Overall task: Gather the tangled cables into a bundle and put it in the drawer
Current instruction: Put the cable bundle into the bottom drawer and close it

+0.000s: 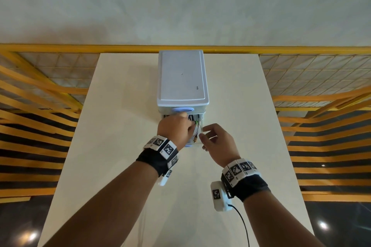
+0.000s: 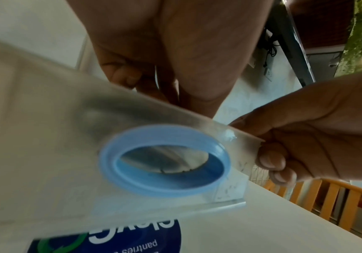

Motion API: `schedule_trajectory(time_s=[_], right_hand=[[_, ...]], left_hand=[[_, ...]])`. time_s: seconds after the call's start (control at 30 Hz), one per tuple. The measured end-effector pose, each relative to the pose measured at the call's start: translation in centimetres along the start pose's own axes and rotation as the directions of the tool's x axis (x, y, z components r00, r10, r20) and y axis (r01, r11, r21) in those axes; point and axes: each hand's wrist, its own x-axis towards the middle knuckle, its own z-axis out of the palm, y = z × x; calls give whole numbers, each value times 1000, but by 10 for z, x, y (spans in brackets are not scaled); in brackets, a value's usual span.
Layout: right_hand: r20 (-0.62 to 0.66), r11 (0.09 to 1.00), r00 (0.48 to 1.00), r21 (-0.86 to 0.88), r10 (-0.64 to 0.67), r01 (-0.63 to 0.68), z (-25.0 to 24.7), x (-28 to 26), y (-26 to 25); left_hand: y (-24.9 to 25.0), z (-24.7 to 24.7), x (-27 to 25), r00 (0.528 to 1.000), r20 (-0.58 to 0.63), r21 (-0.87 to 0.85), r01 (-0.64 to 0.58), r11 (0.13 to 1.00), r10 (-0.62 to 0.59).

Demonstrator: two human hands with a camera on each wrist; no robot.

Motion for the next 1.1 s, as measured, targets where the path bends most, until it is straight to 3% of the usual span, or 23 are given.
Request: schedule_trajectory(time_s=[0.13, 0.33, 0.47, 0.53, 0.6, 0.67, 0.7, 0.77, 0.83, 0.93, 1.0, 1.1], right_hand=[[16, 999, 1000, -32, -8, 9, -3, 0, 0], [9, 991, 1000, -133, -26, 27, -7, 3, -3], [-130, 975, 984, -201, -120, 92, -7, -6, -2], [-236, 956, 941, -223, -242, 190, -6, -13, -1], [-266, 882, 859, -311, -437, 353, -4, -18, -4], [-194, 775, 777, -387, -599, 500, 3, -18, -11], [-129, 732, 760, -413, -636, 542, 7, -17, -17], [51, 692, 803, -476, -594, 543, 18, -12, -27], [222, 687, 883, -559, -415, 464, 26, -8, -37], [349, 564, 911, -717, -217, 409, 33, -4, -41], [361, 491, 913, -771, -189, 406, 41, -4, -36], [347, 438, 924, -814, -158, 381, 51, -2, -29]], left_hand=[[3, 0, 1, 997, 34, 15, -72, 997, 71], [-9, -9, -3, 991, -65, -22, -119, 993, 117], [-11, -24, -10, 978, -167, -67, -139, 988, 127], [-8, -41, -12, 963, -243, -96, -144, 985, 117], [-5, -63, -8, 919, -367, -138, -204, 969, 141], [-7, -83, 4, 875, -453, -133, -257, 957, 172], [-9, -90, 12, 871, -459, -111, -250, 962, 174], [-15, -97, 31, 914, -379, -57, -180, 982, 145], [-18, -97, 45, 981, -157, -8, -120, 993, 118], [-20, -89, 54, 986, 153, 29, -70, 997, 65], [-24, -79, 52, 971, 234, 56, -55, 997, 41], [-28, -71, 48, 972, 229, 97, -77, 992, 53]])
